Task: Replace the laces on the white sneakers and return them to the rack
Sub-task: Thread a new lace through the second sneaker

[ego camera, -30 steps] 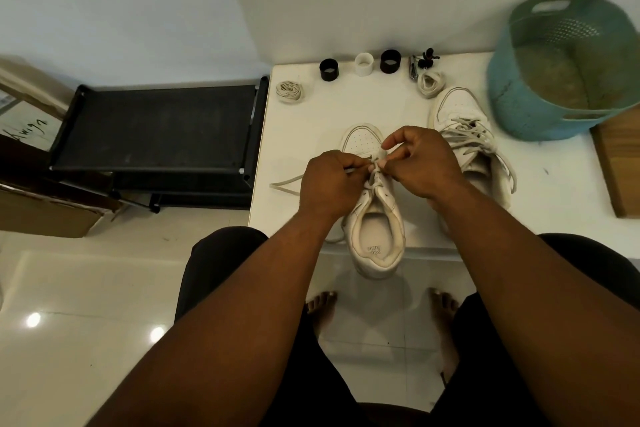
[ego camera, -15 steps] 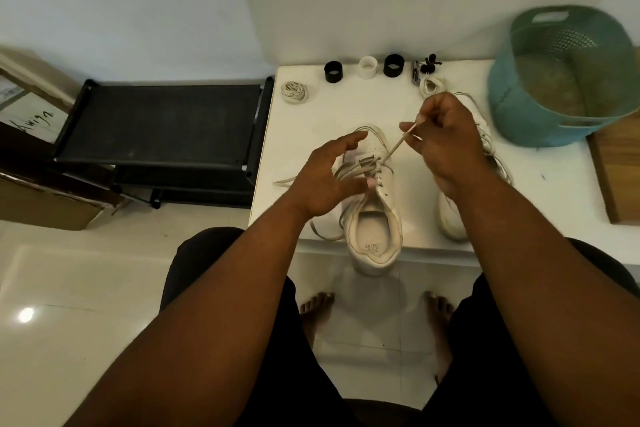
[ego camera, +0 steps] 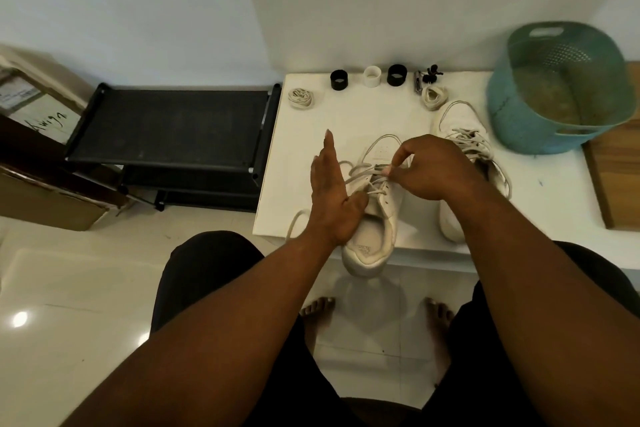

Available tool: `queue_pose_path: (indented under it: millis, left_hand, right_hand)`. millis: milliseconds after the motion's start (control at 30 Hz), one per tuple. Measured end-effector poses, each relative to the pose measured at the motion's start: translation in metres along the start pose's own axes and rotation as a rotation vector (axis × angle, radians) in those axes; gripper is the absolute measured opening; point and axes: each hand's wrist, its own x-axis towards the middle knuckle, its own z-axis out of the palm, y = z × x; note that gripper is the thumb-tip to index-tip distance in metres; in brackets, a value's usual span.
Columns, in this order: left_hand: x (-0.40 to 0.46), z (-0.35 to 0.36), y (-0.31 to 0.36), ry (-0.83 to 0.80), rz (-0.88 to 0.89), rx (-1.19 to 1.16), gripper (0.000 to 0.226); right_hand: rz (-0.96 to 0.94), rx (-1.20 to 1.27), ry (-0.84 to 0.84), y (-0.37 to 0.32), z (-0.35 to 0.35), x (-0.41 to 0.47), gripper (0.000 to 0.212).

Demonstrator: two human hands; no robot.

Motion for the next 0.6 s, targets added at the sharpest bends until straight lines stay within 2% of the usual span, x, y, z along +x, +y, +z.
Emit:
queue_pose_path:
  millis: [167, 233, 333, 433, 467, 500, 533, 567, 600]
  left_hand:
    - [0.001, 0.006, 0.002, 0.028, -0.044, -0.076, 0.098]
    - [0.002, 0.007, 0.003, 0.023, -0.032, -0.067, 0.098]
    - [0.004, 0.008, 0.004, 0.002, -0.014, -0.05, 0.101]
    - [0.003, 0.007, 0.004, 0.006, -0.037, -0.062, 0.1]
    - [0.002, 0.007, 0.005, 0.011, -0.034, -0.064, 0.099]
    - [0.002, 0.007, 0.006, 0.013, -0.025, -0.064, 0.097]
    - [0.002, 0.007, 0.006, 0.013, -0.021, -0.065, 0.095]
    - [0.002, 0.007, 0.007, 0.011, -0.023, -0.071, 0.094]
    - [0.002, 0.008, 0.008, 0.009, -0.026, -0.076, 0.093]
  right_hand:
    - [0.033, -0.078, -0.045, 0.003, -0.008, -0.002, 0.015]
    - [0.045, -0.017, -0.041, 0.004, -0.003, -0.001, 0.01]
    - [0.021, -0.022, -0.065, 0.002, 0.004, -0.002, 0.022]
    - [-0.002, 0.029, 0.099, 0.003, 0.001, 0.003, 0.023]
    - [0.004, 0.156, 0.199, 0.003, -0.003, 0.004, 0.024]
    - [0.041, 0.387, 0.281, 0.003, -0.008, 0.005, 0.023]
    - [0.08, 0.718, 0.332, 0.001, -0.015, 0.003, 0.024]
    - [0.11, 1.031, 0.336, -0.002, -0.02, 0.001, 0.029]
    - [0.12, 1.241, 0.304, -0.003, -0.023, -0.002, 0.036]
